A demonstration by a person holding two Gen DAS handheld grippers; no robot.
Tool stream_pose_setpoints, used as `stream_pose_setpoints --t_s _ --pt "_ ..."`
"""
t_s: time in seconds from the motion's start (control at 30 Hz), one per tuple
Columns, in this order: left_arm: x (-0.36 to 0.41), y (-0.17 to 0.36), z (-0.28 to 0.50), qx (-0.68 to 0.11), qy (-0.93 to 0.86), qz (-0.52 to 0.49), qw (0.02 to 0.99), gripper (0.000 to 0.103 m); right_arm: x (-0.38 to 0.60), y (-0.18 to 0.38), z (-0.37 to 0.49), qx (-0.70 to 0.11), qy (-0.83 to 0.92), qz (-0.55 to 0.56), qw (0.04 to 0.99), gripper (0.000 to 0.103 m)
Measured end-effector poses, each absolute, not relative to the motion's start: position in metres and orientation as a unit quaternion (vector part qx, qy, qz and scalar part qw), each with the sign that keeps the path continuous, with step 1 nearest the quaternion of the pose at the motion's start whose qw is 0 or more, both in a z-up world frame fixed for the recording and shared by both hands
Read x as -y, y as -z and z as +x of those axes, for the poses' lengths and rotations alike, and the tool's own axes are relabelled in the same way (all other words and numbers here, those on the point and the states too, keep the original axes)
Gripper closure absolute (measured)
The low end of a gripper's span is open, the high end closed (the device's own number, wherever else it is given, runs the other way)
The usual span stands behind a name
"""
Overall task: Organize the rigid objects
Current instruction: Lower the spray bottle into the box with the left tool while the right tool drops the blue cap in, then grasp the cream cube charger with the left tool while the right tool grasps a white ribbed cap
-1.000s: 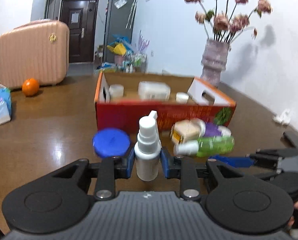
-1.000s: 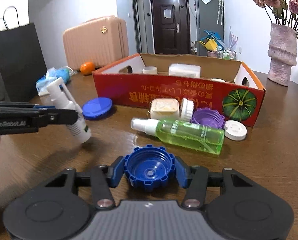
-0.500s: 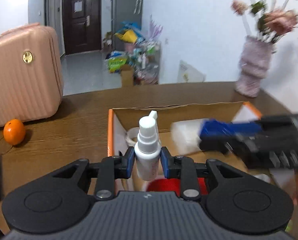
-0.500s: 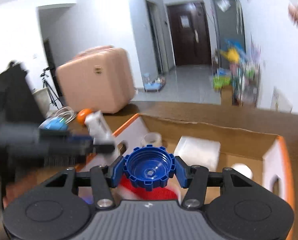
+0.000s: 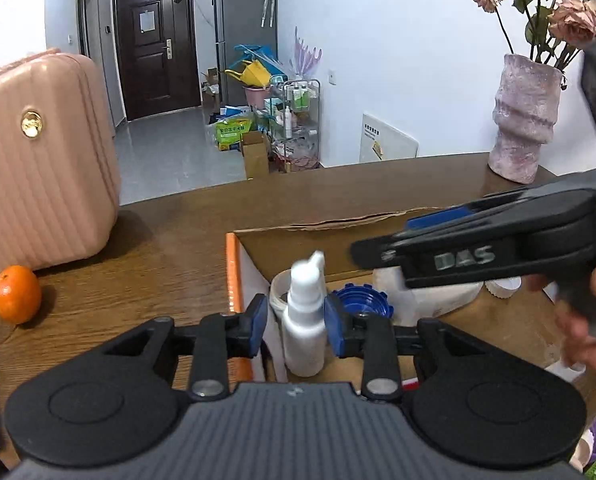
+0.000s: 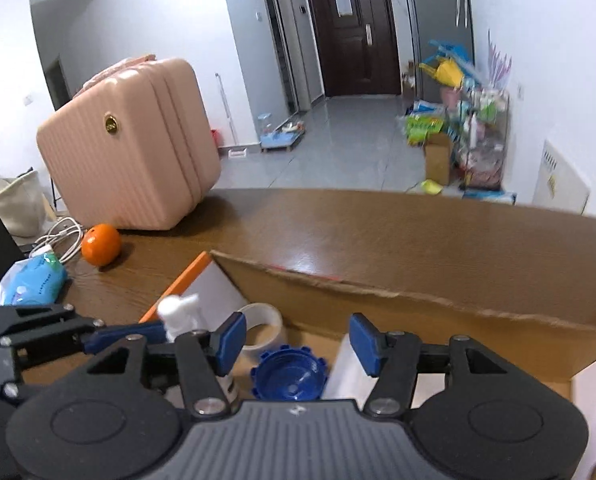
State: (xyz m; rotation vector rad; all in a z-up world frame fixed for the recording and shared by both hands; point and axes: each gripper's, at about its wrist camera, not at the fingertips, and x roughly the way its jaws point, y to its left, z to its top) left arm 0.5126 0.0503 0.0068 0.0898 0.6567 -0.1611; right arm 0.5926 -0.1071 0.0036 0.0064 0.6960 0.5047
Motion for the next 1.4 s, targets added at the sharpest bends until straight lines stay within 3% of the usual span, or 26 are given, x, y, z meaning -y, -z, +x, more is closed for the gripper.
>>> stream_pose_setpoints --t_s 0.23,0.4,0.47,0.7,0.87,1.03,1.4 --pt "-0.065 -0.04 0.455 -0.31 0.063 0.051 0.947 0.063 0.146 -0.042 0.534 -0.314 -0.223 -0.027 0.922 0.04" --pt "-0.076 -0.059 0.375 -0.293 0.031 0.04 0.955 0.049 0.181 -0.063 0.454 -0.283 -0.2 -0.044 0.937 0.034" --pt "-0.076 -0.061 0.339 -0.277 0.031 0.039 0.96 0.042 0.198 -0.066 0.412 -0.257 -0.195 -0.049 0.945 0.02" --pt "-0.059 -0.053 0.219 -0.227 0.007 0.043 0.973 0.018 0.228 -0.046 0.287 -0.215 -0.179 -0.03 0.96 0.019" --pt "-0.049 -0.038 0.161 -0.222 0.001 0.016 0.975 0.012 0.234 -0.026 0.219 -0.196 -0.174 0.003 0.965 0.018" --pt "-0.042 -0.011 0.133 -0.265 0.018 -0.003 0.964 0.012 0.245 0.0 0.164 -0.204 -0.199 0.046 0.957 0.017" --pt "-0.021 -0.005 0.149 -0.258 0.026 0.011 0.966 0.014 0.249 0.014 0.164 -0.229 -0.19 0.042 0.954 0.019"
